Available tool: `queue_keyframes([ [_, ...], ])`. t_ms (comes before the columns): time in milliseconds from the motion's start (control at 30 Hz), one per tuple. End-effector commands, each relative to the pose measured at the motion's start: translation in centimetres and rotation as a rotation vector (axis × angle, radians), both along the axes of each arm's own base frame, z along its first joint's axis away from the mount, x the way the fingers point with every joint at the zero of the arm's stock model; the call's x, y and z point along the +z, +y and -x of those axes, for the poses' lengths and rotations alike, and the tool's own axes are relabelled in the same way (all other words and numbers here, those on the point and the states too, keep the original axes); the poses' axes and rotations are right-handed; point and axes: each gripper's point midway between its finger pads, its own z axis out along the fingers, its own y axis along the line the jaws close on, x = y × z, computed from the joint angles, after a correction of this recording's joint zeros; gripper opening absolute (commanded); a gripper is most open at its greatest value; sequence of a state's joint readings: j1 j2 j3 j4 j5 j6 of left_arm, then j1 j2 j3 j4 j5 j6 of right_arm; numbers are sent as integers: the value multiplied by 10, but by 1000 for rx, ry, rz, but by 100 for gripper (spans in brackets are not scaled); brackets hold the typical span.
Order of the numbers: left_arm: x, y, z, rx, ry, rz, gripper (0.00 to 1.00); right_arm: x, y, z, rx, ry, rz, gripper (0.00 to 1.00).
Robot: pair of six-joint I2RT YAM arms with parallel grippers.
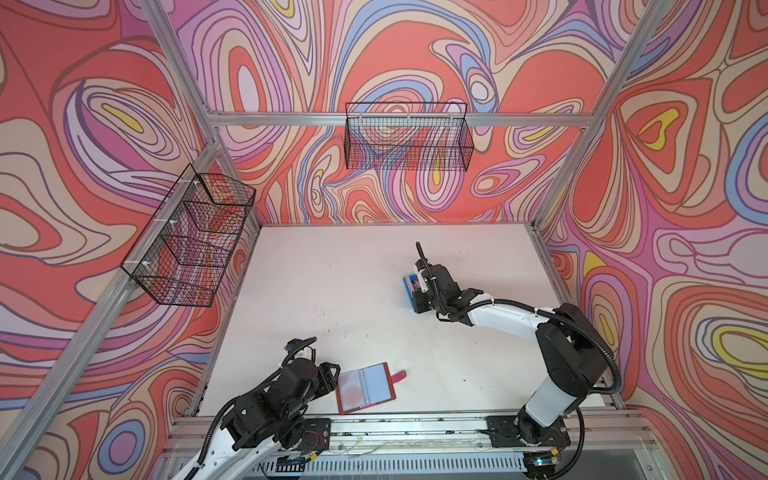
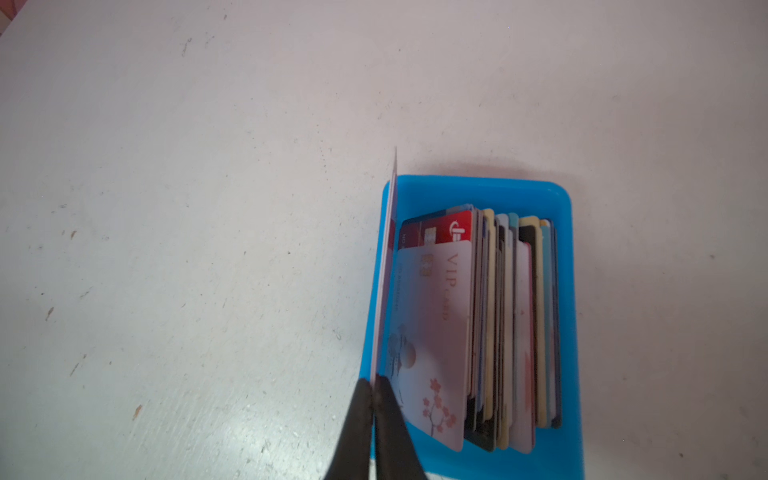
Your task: Put the credit cards into the card holder
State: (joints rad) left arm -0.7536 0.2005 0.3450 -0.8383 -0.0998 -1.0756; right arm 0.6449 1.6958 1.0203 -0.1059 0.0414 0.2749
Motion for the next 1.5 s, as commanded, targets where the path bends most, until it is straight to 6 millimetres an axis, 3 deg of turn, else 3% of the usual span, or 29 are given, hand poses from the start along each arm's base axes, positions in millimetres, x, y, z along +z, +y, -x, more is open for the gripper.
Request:
queue_keyframes([
  [0,54,-36,-24,-80,-141,116,59,8,9,5,58,-31,-29,0],
  [100,74,-54,-55,-79,-186,62,59,0,8,9,72,-22,-26,0],
  [233,106,-101,-110,-123,-262,14,64,-5,7,14,80,-20,-39,0],
  [300,108,-118,-140,-121,-271,-42,67,-4,6,15,79,-28,-44,0],
  [500,94,-157,-224,-162,-162,-108,63,-6,6,19,79,-29,-66,0],
  [700,71,-177,-271,-178,-112,-93,62,-14,8,19,80,-17,-78,0],
  [867,46,-182,-298,-165,-66,-158,60,-16,13,21,95,0,-100,0],
  [1067,19,-181,-308,-143,-16,-210,59,-18,16,22,103,10,-108,0],
  [1267,0,-176,-311,-131,25,-262,46,-19,17,23,105,19,-117,0],
  [1467,0,-173,-305,-121,28,-249,40,-20,17,23,94,27,-125,0],
])
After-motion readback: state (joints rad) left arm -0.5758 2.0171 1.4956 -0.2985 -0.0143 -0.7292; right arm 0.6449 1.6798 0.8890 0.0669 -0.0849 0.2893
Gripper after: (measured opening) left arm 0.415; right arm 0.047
